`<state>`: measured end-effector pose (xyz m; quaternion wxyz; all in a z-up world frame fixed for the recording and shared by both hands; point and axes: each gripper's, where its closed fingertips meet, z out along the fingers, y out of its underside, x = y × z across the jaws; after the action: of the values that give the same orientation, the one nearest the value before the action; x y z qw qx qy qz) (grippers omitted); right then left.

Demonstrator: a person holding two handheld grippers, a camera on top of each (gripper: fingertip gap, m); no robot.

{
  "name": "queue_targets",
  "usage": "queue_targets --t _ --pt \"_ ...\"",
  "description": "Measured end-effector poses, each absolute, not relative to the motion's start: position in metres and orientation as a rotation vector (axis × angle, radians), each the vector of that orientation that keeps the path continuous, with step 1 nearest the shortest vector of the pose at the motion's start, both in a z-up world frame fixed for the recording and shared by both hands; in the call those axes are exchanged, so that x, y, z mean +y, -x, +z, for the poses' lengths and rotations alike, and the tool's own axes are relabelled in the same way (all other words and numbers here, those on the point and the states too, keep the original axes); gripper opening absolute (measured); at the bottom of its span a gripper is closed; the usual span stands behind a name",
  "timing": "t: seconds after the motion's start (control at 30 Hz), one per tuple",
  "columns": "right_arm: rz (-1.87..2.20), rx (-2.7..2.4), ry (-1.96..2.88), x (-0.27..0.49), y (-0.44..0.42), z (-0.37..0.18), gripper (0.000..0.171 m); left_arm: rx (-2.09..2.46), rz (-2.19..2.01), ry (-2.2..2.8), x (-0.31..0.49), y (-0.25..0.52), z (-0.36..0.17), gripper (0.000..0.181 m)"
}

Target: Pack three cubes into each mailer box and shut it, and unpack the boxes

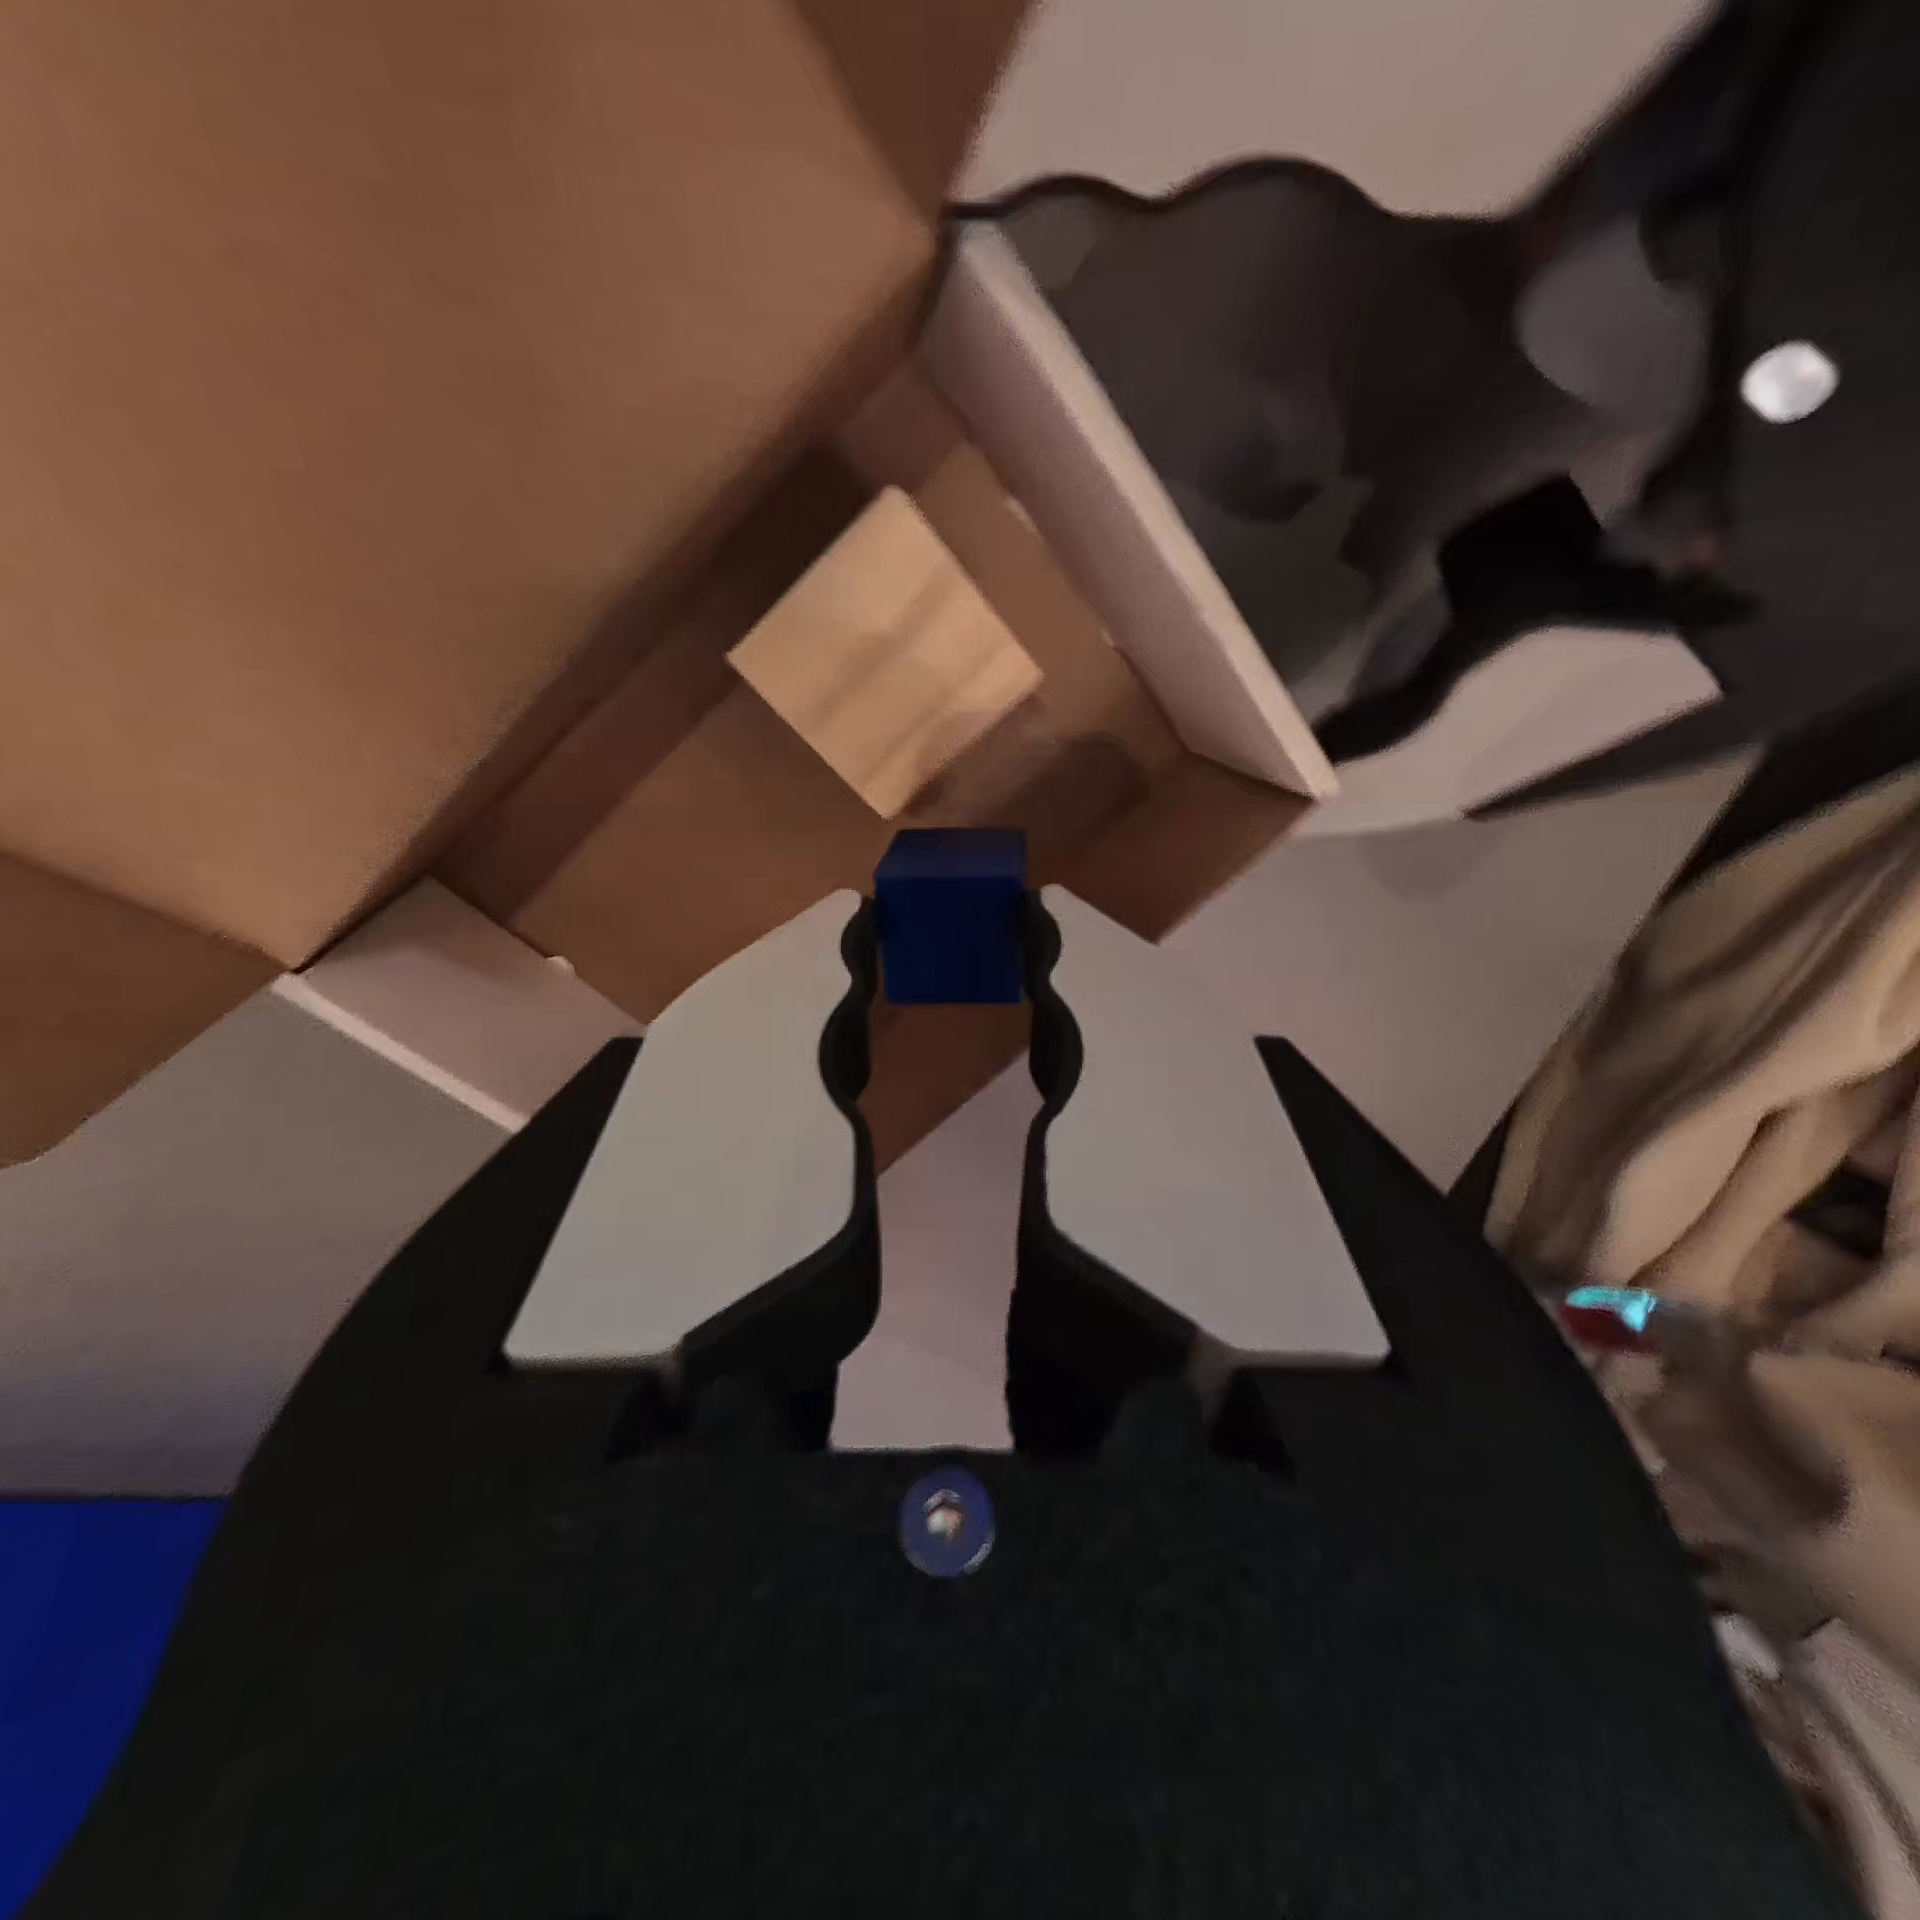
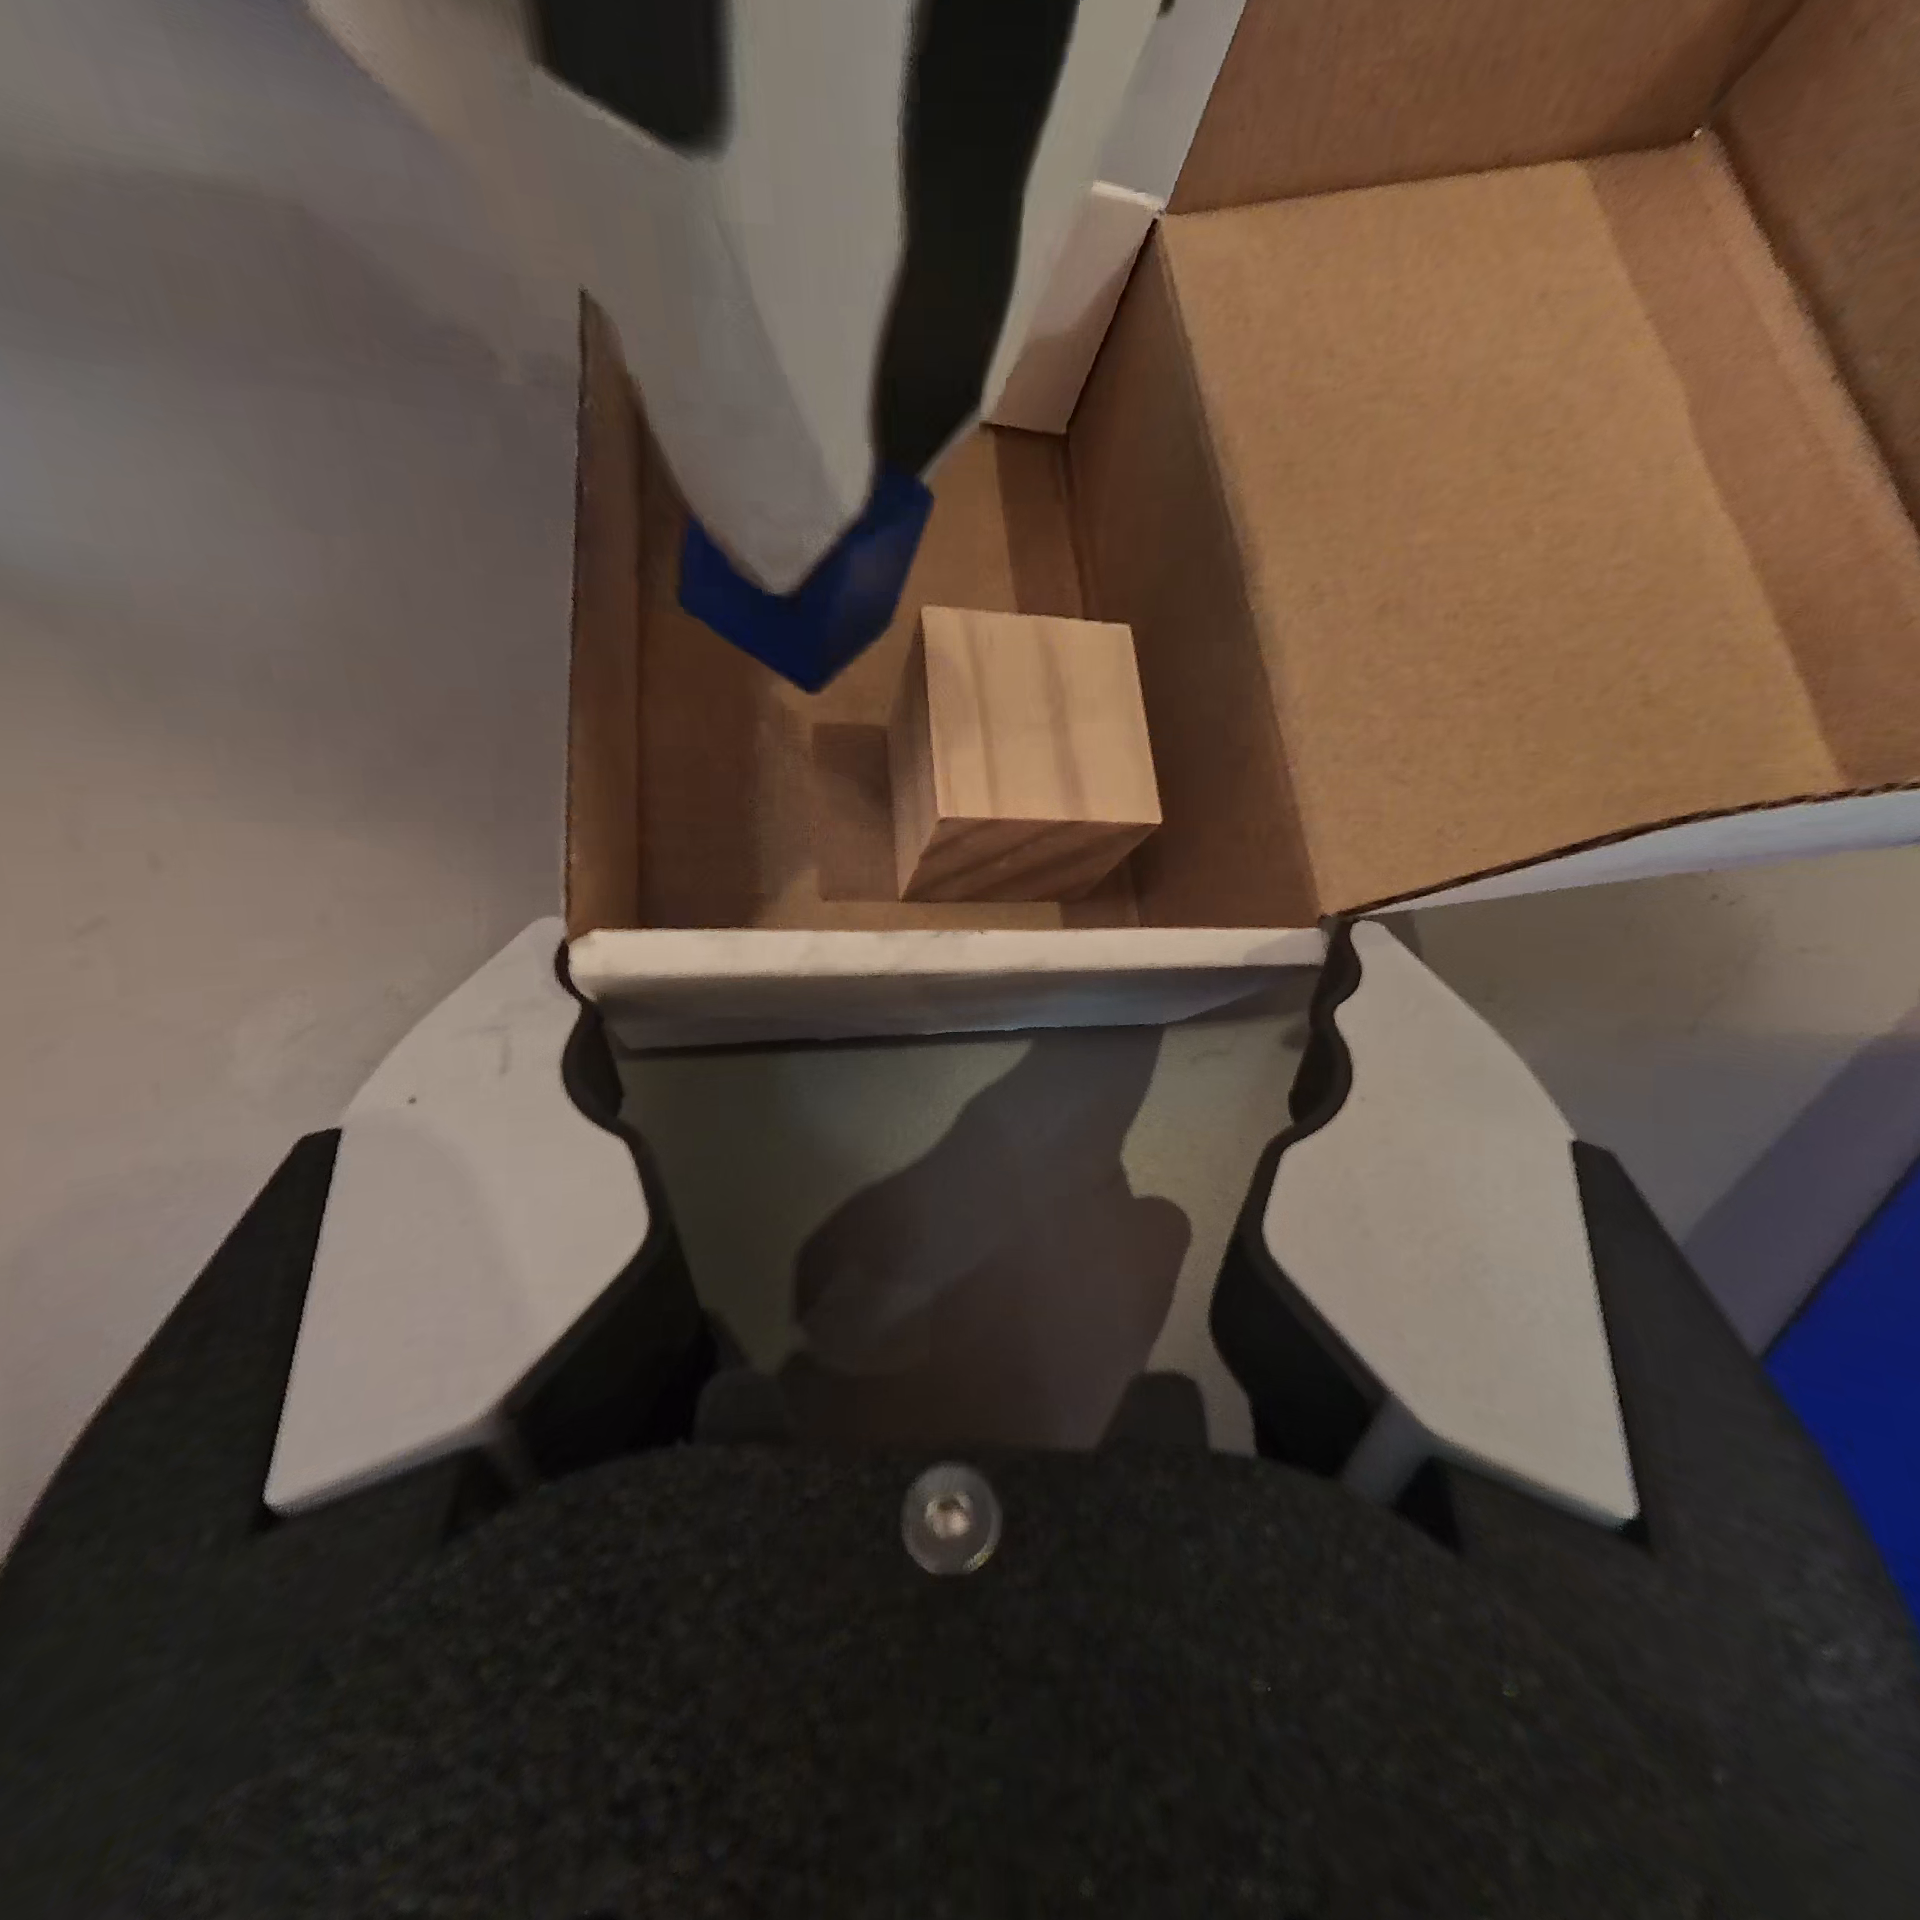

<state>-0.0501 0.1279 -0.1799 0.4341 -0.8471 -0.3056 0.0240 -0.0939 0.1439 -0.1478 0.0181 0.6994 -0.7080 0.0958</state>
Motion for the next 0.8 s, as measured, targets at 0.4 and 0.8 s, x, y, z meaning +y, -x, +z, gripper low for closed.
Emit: queue_targets --t 0.4,0.8 --pt "0.058 -0.763 2.109 0.128 0.050 -0.180 0.127 -1.745 0.361 -2.488 0.136 0.082 -0.180 0.026" --pt "0.057 -0.762 2.110 0.128 0.050 -0.180 0.127 -1.761 0.669 -2.480 0.126 0.095 -0.142 0.019"
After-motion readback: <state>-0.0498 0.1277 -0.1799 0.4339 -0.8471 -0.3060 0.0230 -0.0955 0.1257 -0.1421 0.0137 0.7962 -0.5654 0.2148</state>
